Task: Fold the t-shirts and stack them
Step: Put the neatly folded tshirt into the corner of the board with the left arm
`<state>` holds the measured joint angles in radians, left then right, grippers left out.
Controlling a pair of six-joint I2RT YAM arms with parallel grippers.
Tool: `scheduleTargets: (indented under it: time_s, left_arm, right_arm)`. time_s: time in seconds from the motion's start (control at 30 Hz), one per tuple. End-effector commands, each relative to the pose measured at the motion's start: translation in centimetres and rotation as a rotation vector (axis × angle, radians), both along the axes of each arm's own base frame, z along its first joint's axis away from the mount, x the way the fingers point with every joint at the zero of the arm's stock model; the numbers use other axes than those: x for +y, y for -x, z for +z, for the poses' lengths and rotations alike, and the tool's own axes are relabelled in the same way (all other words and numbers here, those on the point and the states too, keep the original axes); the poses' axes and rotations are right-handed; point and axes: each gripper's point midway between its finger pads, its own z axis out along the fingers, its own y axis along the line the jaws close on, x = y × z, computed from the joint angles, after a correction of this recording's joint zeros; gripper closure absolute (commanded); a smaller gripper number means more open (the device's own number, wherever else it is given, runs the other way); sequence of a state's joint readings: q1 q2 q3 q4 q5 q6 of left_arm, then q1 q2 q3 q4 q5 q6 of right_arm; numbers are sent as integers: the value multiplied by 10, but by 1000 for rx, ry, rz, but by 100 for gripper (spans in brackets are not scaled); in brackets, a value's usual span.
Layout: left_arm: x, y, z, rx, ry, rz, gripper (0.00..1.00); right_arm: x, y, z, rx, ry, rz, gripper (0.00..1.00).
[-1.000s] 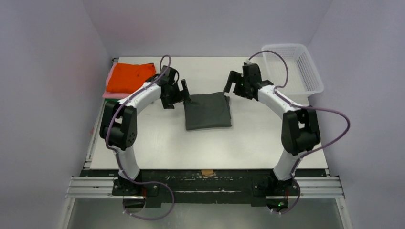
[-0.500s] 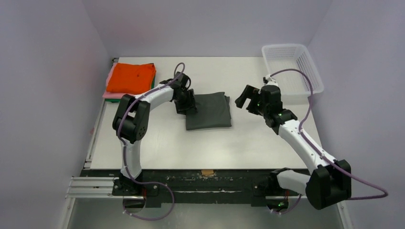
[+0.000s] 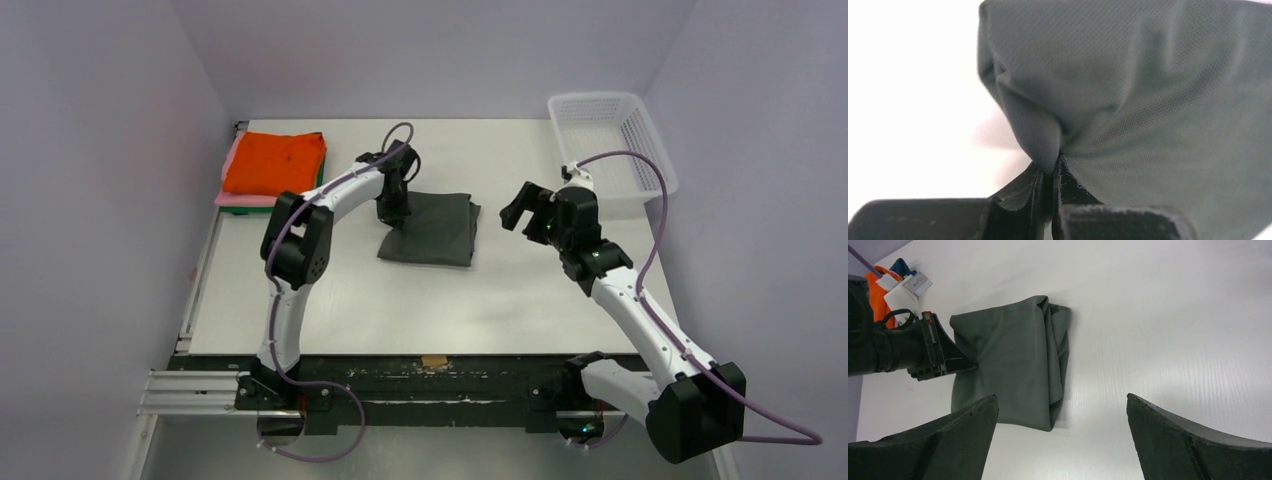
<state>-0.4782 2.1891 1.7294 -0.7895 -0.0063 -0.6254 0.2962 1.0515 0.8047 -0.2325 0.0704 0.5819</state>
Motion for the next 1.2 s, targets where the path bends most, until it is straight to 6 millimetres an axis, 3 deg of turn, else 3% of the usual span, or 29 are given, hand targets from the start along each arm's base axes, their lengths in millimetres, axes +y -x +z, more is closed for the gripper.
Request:
scheduleTargets:
  time_s: [0.0,0.17,0.4,0.67,0.87,1.17]
  left_arm:
    - [57,-30,22,-120,-321,-57,100]
    - [96,-66,66,-278,-545,-112,100]
    - [136,-109,113,-425,-736,-217,100]
    - [181,-143,162,-492,-905,-220,100]
    - [200,-144,203,-535,-943,-192,100]
    - [255,-122,255,-523,-941,-4,100]
  right_arm:
    - [-3,-2,8,-46,20,-2,1]
    - [-2,-6,7,-63,26,6,1]
    - [-6,-10,4,-63,58,-9,2]
    - [-11,-15,-1,-59,84,-29,2]
    - [-10,-20,-9,-40,93,-30,2]
    - [-10,-24,-17,-10,104,-36,3]
